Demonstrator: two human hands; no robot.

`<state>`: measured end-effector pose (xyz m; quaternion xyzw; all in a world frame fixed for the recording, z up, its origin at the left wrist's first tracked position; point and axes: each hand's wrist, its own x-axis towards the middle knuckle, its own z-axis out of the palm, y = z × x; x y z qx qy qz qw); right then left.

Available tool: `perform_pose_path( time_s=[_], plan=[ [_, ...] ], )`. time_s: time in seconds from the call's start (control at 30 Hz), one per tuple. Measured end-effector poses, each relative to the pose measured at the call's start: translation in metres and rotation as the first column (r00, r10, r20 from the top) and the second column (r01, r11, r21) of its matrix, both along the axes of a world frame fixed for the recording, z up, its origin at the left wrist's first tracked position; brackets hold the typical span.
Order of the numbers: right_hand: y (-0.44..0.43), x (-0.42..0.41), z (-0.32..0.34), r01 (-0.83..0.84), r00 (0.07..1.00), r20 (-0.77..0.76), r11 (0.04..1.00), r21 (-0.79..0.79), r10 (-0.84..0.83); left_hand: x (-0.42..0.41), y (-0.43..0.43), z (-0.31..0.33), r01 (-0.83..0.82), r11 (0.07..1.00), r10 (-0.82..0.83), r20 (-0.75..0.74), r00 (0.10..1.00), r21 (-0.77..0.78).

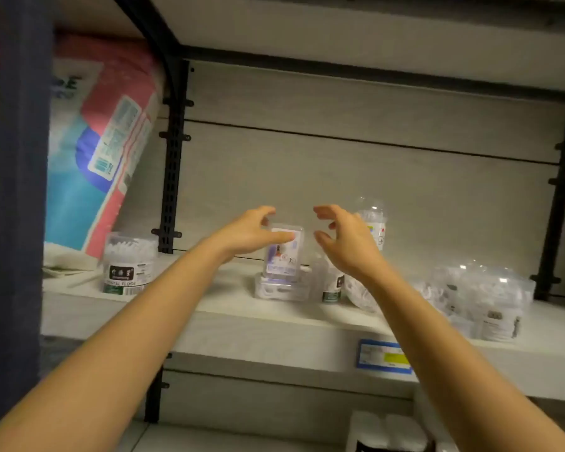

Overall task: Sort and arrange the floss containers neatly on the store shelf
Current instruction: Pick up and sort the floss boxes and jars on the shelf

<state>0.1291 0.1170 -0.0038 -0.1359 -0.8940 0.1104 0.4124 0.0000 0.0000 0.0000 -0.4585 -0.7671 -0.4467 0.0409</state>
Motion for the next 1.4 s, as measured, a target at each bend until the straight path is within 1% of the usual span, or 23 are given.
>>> perform_pose_path(
  time_s=[0.07,0.1,0.17,0.2,0.27,0.33,0.4,0.47,0.5,0.57,0.6,0.63,0.7,0.73,0.83,0.9,0.93,1.0,1.1,1.23,1.4],
  plan=[
    [0.003,0.007,-0.003,-0.034,0.998,-0.045,0.999,0.013,0.034,0.006,0.003,0.002,0.029,1.000,-0.029,0.032,0.999,0.002],
    [0.004,0.010,-0.006,-0.057,0.997,-0.053,0.998,0.016,0.058,0.008,0.002,0.002,0.030,0.999,-0.032,0.050,0.998,0.032],
    [0.004,0.021,-0.009,-0.118,0.991,-0.064,0.993,-0.027,0.116,0.014,-0.004,0.002,0.010,0.985,-0.031,0.121,0.992,0.170],
    [0.005,0.026,-0.010,-0.145,0.987,-0.082,0.988,-0.060,0.140,0.017,-0.009,0.000,0.000,0.966,-0.050,0.187,0.981,0.260],
    [0.005,0.040,-0.010,-0.215,0.972,-0.124,0.966,-0.146,0.198,0.028,-0.021,-0.004,0.014,0.905,-0.171,0.332,0.928,0.425],
    [0.001,0.050,-0.013,-0.312,0.949,-0.128,0.912,-0.266,0.288,0.044,-0.033,-0.012,0.065,0.862,-0.311,0.422,0.852,0.503],
    [-0.005,0.057,-0.015,-0.415,0.909,-0.135,0.828,-0.377,0.395,0.057,-0.042,-0.021,0.108,0.823,-0.414,0.459,0.786,0.558],
    [-0.011,0.061,-0.015,-0.480,0.874,-0.164,0.762,-0.434,0.457,0.069,-0.048,-0.029,0.135,0.789,-0.491,0.485,0.723,0.599],
    [-0.013,0.063,-0.015,-0.497,0.865,-0.179,0.748,-0.441,0.469,0.074,-0.050,-0.032,0.138,0.782,-0.511,0.498,0.701,0.608],
    [-0.016,0.066,-0.015,-0.494,0.867,-0.178,0.755,-0.430,0.466,0.082,-0.053,-0.035,0.132,0.778,-0.517,0.508,0.689,0.614],
    [-0.016,0.067,-0.015,-0.492,0.868,-0.171,0.763,-0.419,0.466,0.086,-0.055,-0.035,0.121,0.786,-0.494,0.498,0.713,0.606],
    [-0.016,0.068,-0.014,-0.490,0.870,-0.164,0.773,-0.403,0.466,0.089,-0.056,-0.034,0.114,0.801,-0.452,0.470,0.758,0.587],
    [-0.016,0.076,-0.015,-0.474,0.880,-0.155,0.803,-0.363,0.449,0.095,-0.058,-0.031,0.101,0.854,-0.326,0.373,0.869,0.510],
    [-0.014,0.082,-0.019,-0.459,0.888,-0.155,0.822,-0.339,0.432,0.098,-0.059,-0.031,0.111,0.875,-0.284,0.316,0.905,0.471],
    [-0.007,0.110,-0.036,-0.417,0.908,-0.166,0.866,-0.277,0.385,0.116,-0.055,-0.036,0.207,0.911,-0.284,0.179,0.942,0.357],
    [0.005,0.133,-0.046,-0.399,0.916,-0.166,0.879,-0.263,0.366,0.129,-0.040,-0.041,0.200,0.938,-0.232,0.086,0.969,0.282],
    [0.014,0.145,-0.049,-0.379,0.923,-0.167,0.889,-0.255,0.346,0.136,-0.030,-0.043,0.183,0.946,-0.200,0.038,0.979,0.269],
    [0.033,0.172,-0.049,-0.341,0.937,-0.167,0.905,-0.255,0.306,0.153,-0.007,-0.045,0.169,0.951,-0.165,-0.037,0.986,0.258],
    [0.063,0.212,-0.045,-0.310,0.948,-0.161,0.916,-0.254,0.276,0.184,0.027,-0.043,0.200,0.952,-0.167,-0.155,0.974,0.231],
    [0.107,0.264,-0.036,-0.293,0.953,-0.143,0.935,-0.201,0.267,0.230,0.075,-0.041,0.203,0.936,-0.143,-0.216,0.966,0.287],
    [0.178,0.317,-0.014,-0.281,0.959,-0.093,0.940,-0.194,0.268,0.285,0.146,-0.033,0.240,0.936,-0.157,-0.303,0.940,0.256]
  ],
)
